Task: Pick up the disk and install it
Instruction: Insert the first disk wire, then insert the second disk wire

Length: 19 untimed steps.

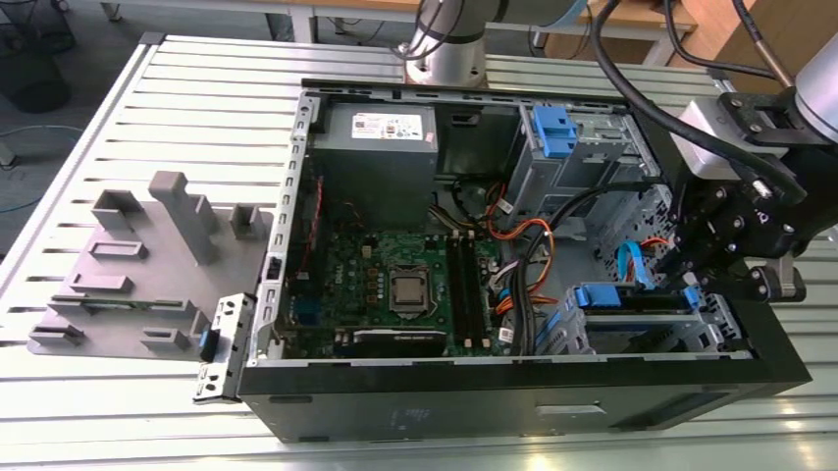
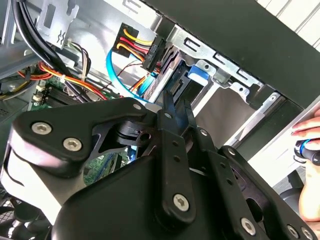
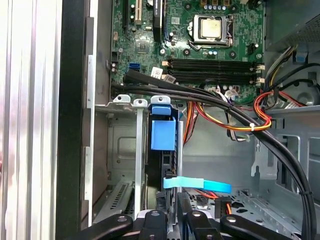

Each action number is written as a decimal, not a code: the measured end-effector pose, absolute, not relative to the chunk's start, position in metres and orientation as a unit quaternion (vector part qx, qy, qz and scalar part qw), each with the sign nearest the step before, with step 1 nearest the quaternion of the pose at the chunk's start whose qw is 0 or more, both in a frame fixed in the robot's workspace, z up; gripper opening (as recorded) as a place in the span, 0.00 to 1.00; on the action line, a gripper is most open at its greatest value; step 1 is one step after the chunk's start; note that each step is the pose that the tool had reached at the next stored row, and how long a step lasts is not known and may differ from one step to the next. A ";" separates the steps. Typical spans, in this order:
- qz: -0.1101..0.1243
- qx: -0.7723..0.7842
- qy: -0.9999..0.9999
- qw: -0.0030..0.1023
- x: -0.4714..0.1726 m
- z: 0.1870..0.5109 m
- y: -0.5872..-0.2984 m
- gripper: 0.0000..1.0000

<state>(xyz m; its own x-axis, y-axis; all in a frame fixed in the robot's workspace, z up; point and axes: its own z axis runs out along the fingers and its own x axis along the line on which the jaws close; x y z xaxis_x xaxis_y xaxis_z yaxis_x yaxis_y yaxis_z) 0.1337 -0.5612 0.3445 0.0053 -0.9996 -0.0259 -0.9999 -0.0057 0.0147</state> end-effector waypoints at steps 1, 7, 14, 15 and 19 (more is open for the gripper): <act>0.014 -0.709 0.705 0.004 0.134 0.345 -0.561 0.24; 0.014 -0.709 0.705 0.004 0.134 0.347 -0.561 0.24; 0.014 -0.709 0.705 0.004 0.134 0.348 -0.561 0.24; 0.014 -0.709 0.705 0.004 0.134 0.348 -0.561 0.24; 0.014 -0.709 0.705 0.004 0.134 0.348 -0.561 0.24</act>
